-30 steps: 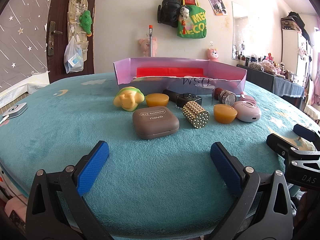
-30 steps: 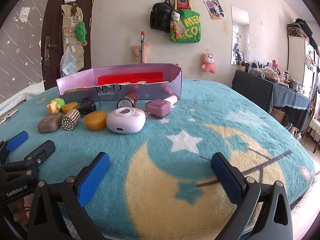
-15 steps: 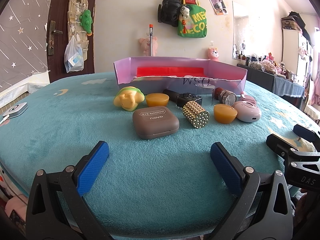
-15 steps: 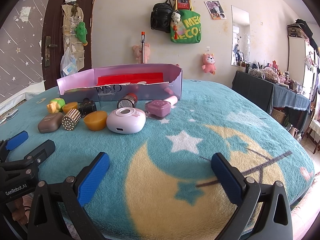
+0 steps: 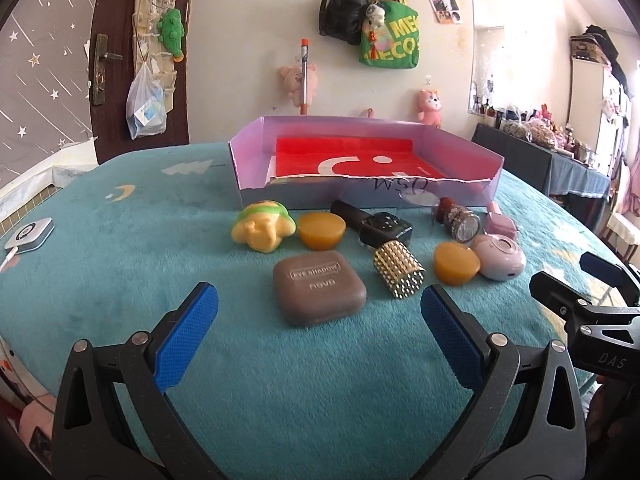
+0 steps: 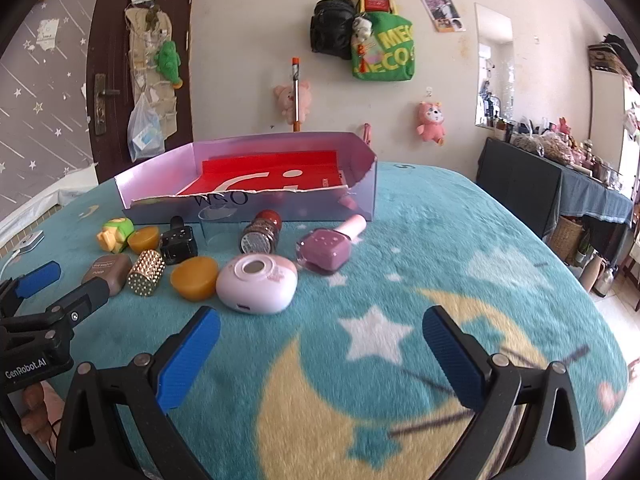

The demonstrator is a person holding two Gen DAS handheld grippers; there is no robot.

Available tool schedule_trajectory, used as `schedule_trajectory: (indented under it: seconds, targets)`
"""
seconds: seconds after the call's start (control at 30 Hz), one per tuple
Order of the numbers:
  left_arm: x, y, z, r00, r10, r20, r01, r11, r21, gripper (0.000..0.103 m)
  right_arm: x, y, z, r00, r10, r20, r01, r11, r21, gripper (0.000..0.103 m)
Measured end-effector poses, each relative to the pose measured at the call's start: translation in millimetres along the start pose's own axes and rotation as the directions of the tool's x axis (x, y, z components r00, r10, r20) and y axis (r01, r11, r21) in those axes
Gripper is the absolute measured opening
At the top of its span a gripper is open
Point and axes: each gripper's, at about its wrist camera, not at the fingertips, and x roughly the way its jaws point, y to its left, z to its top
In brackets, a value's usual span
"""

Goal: Organize rigid objects
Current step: 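Grasp the brown eye shadow compact with the left tool while the right tool grasps the white round compact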

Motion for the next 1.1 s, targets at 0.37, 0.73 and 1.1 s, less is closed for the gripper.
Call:
schedule_trajectory:
  seconds: [0.37,0.73,1.1]
  targets:
    - [28,8,21,0.988,0.042,-0.149,-0.042,0.999,0.003,0.103,39,0,32,0.982,0.077,-0.173,-0.073,0.997,0.030,0.103]
    - [48,12,27,0.969,0.058,-0.240,-0.060,0.998,-0.002,0.102,53,14,42,0.970,0.047,-0.239,-0.061,0.997,-0.051,0.103]
    - [53,14,31,0.964,-0.010,-0.265,-0.007,0.998,-0.064,0.073,62,15,38,0.953,0.138,-0.271,-0.146,0.989,-0.008,0.077]
